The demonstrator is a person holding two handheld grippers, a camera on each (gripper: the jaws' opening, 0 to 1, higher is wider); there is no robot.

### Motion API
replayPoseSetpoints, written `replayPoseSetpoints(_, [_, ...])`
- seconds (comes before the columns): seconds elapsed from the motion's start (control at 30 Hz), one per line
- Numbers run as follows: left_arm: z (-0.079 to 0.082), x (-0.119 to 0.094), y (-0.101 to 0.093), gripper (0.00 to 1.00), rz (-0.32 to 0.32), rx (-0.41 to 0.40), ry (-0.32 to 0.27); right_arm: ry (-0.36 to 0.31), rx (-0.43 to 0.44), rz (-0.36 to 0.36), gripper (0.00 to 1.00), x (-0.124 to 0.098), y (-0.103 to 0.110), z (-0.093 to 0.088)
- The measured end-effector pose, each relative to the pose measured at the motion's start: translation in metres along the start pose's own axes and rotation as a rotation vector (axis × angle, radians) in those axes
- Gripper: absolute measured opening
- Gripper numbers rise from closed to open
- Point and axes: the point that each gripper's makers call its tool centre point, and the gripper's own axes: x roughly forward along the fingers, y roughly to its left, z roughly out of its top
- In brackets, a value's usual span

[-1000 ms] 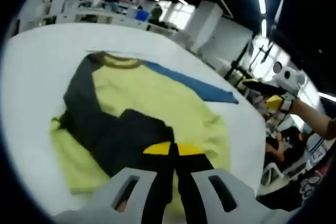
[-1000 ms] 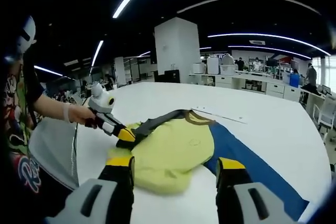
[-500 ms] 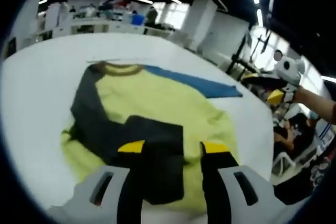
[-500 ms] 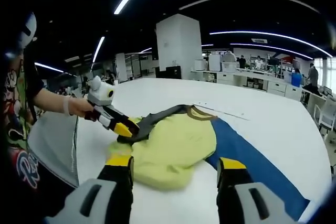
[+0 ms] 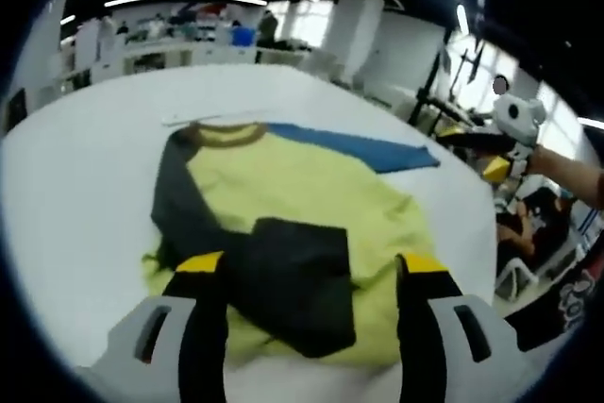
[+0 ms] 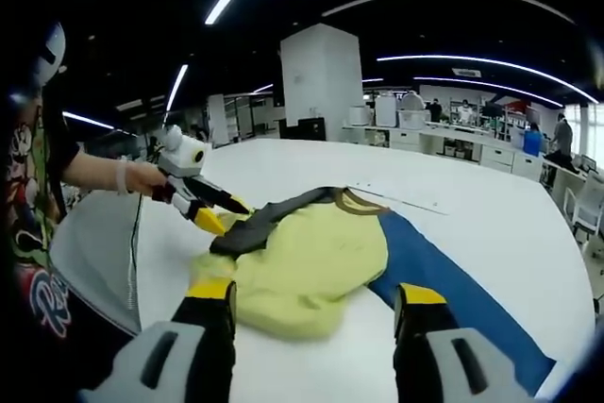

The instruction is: Fold the garment on the visible template until the final outline fits inside the template.

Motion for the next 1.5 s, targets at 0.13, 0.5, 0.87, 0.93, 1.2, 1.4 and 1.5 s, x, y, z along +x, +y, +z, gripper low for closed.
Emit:
replayPoseSetpoints(0.13, [0.002, -0.001, 0.006, 0.64, -0.001, 0.012, 0.01, 0.007, -0.002, -0.004, 0.73, 0.0, -0.001, -0.002])
replayPoseSetpoints(0.5, [0.012, 0.011, 0.021, 0.51, -0.011, 0.007, 0.039, 0.021, -0.009, -0.007, 0.75, 0.0, 0.001, -0.007])
replayPoseSetpoints(0.87, [0.017, 0.034, 0.031, 0.32, -0.022, -0.002, 0.082, 0.033, 0.012, -0.017, 0.73, -0.006, -0.001, -0.017])
replayPoseSetpoints(0.93, [0.015, 0.037, 0.031, 0.29, -0.031, -0.008, 0.092, 0.03, 0.015, -0.022, 0.73, -0.007, -0.002, -0.018])
replayPoseSetpoints(1.2, [0.008, 0.044, 0.033, 0.26, -0.031, -0.023, 0.122, 0.028, 0.028, -0.031, 0.72, -0.01, -0.003, -0.022])
replayPoseSetpoints(1.4, [0.008, 0.048, 0.033, 0.23, -0.033, -0.048, 0.122, 0.027, 0.036, -0.028, 0.72, -0.009, -0.002, -0.023])
replayPoseSetpoints(1.5, [0.007, 0.05, 0.032, 0.19, -0.038, -0.051, 0.129, 0.021, 0.042, -0.03, 0.72, -0.008, -0.002, -0.023])
